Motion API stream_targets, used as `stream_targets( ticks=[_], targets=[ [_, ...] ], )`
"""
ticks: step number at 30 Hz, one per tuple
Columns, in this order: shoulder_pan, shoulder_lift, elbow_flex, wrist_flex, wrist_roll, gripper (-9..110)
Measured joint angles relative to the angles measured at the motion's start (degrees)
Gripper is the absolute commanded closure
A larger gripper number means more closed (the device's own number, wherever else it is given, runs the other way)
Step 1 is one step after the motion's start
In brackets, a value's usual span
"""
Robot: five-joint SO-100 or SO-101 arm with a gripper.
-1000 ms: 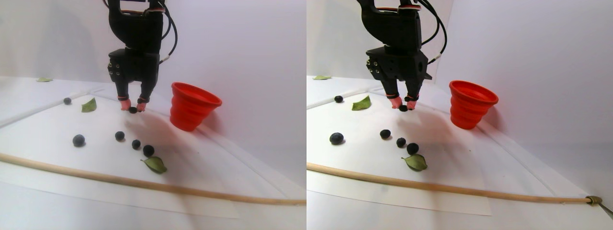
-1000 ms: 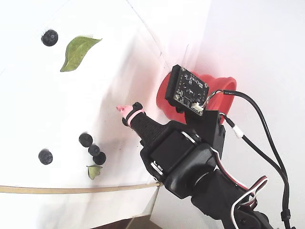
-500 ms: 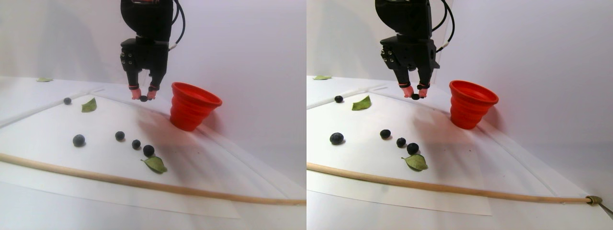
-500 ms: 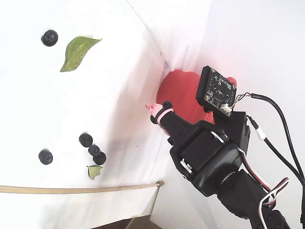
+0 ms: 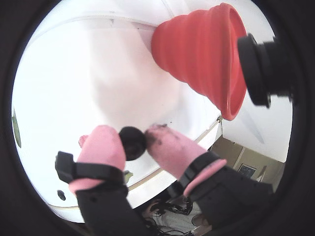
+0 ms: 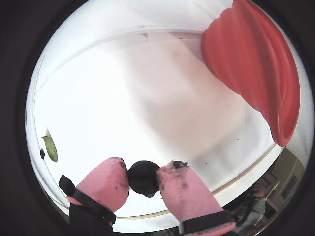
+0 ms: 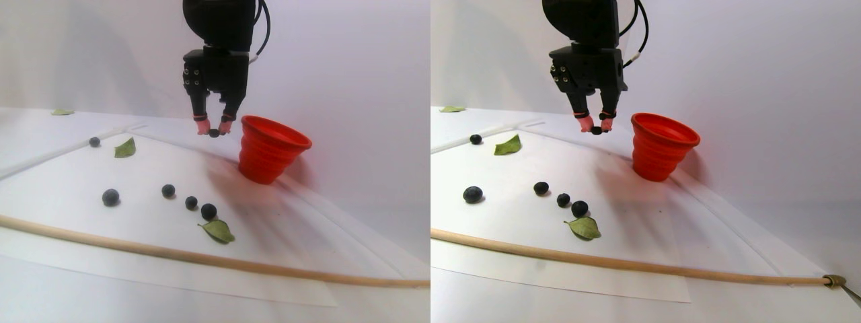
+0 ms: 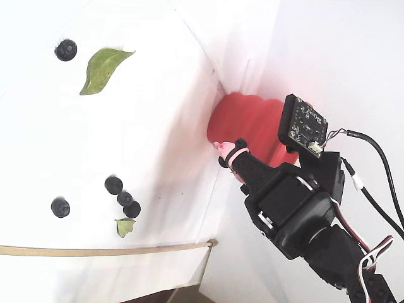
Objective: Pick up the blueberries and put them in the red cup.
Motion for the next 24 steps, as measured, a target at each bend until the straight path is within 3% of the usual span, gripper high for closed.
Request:
stream_targets(
  ticks=[24],
  targets=[
    [5.4,4.2,-4.6,4.3,-4.6,91]
  ],
)
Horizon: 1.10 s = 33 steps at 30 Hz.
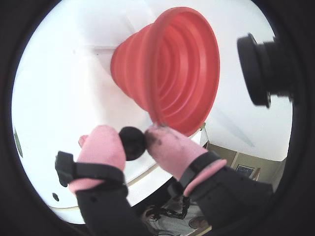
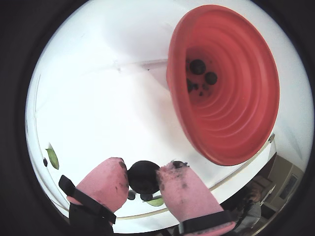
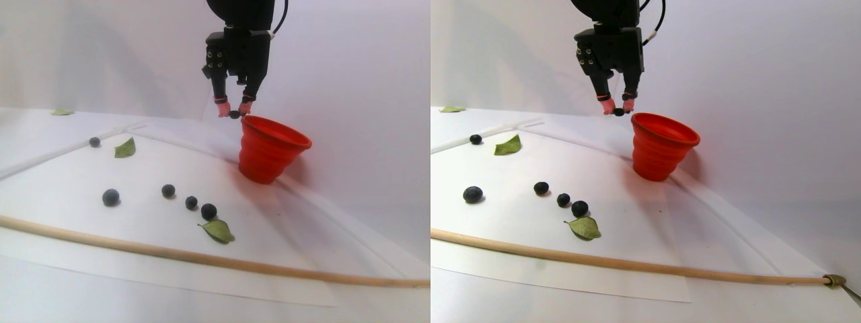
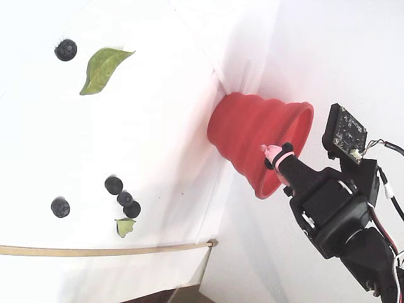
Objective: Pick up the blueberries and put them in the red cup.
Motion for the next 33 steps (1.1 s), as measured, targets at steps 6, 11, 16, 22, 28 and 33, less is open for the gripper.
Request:
stream_targets(
  ticks=[6,11,16,22,28,33],
  targets=[
    [1.6,0.0,-1.9,0.3,-0.9,91],
    [2.7,0.0,-3.8,1.3,-1.6,91],
    [4.2,0.0,-5.4,1.3,-2.7,91],
    [6.4,0.0,-7.0,1.3,-4.1,91],
    [8.3,-2.6,-7.4,0.0,-5.4,91],
    [9.6,-4.2,-7.4,-1.1,-6.0,89]
  ],
)
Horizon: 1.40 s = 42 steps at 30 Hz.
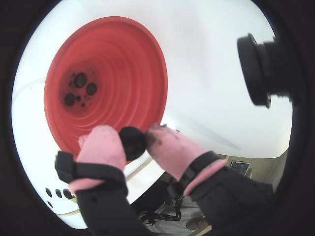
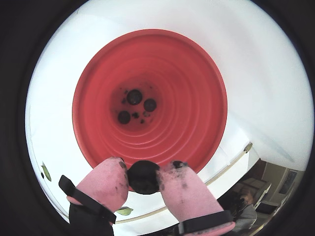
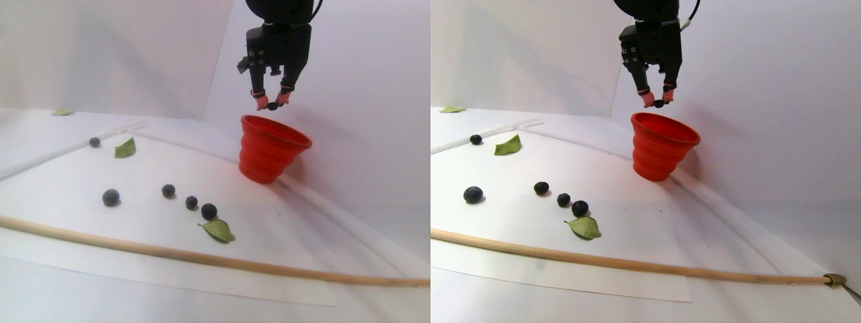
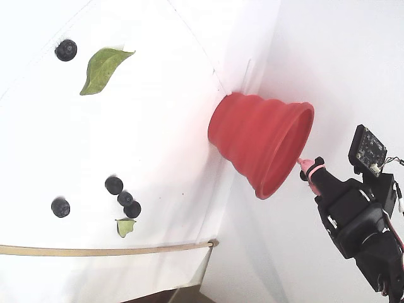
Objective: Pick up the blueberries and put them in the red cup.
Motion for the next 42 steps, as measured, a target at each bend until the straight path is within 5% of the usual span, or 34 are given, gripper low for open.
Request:
stream_targets(
  ticks=[42],
  targets=[
    [-4.0,13.2,12.0,1.1,15.0,84]
  ],
)
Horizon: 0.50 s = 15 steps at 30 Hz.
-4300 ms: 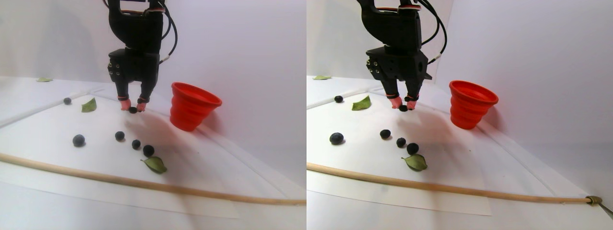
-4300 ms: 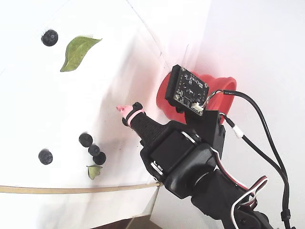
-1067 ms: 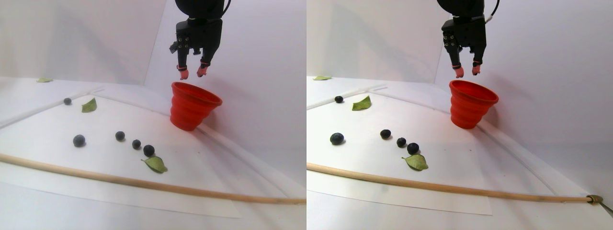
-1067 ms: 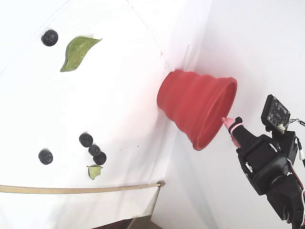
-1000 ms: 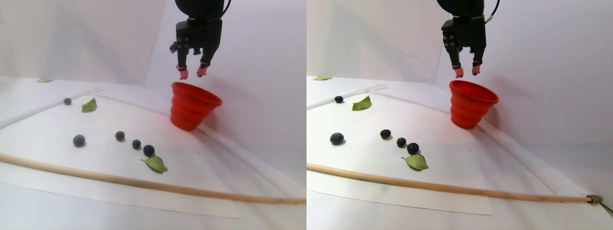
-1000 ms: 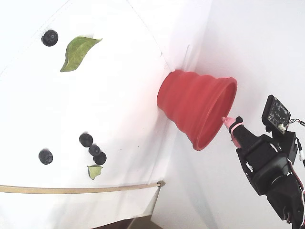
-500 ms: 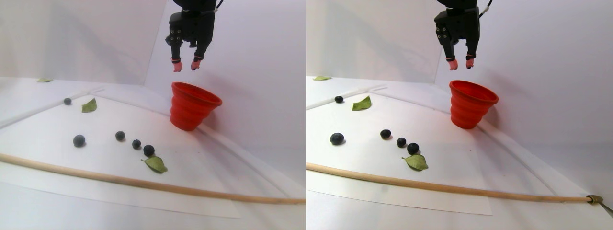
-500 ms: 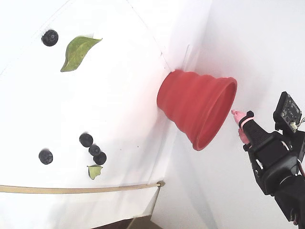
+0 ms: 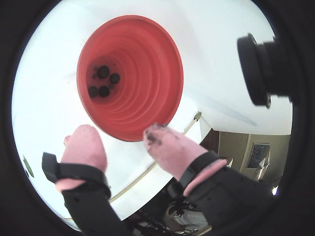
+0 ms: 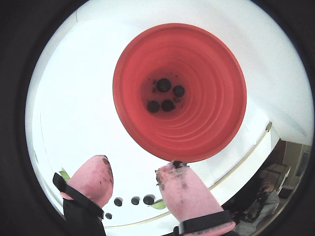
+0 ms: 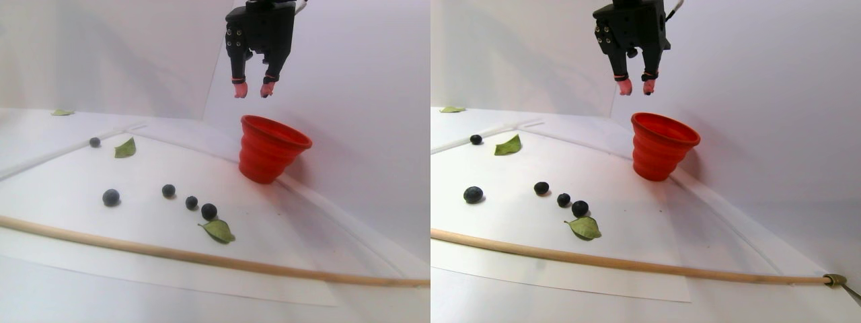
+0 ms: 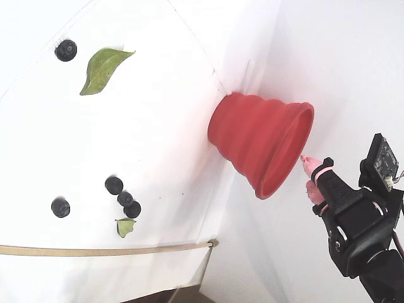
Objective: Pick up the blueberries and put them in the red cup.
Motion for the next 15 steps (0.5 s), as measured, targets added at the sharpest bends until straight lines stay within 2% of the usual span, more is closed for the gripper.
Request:
stream_targets(
  ticks=[15],
  targets=[
    [-1.6,5.4,6.9,4.0,8.1,84]
  ],
)
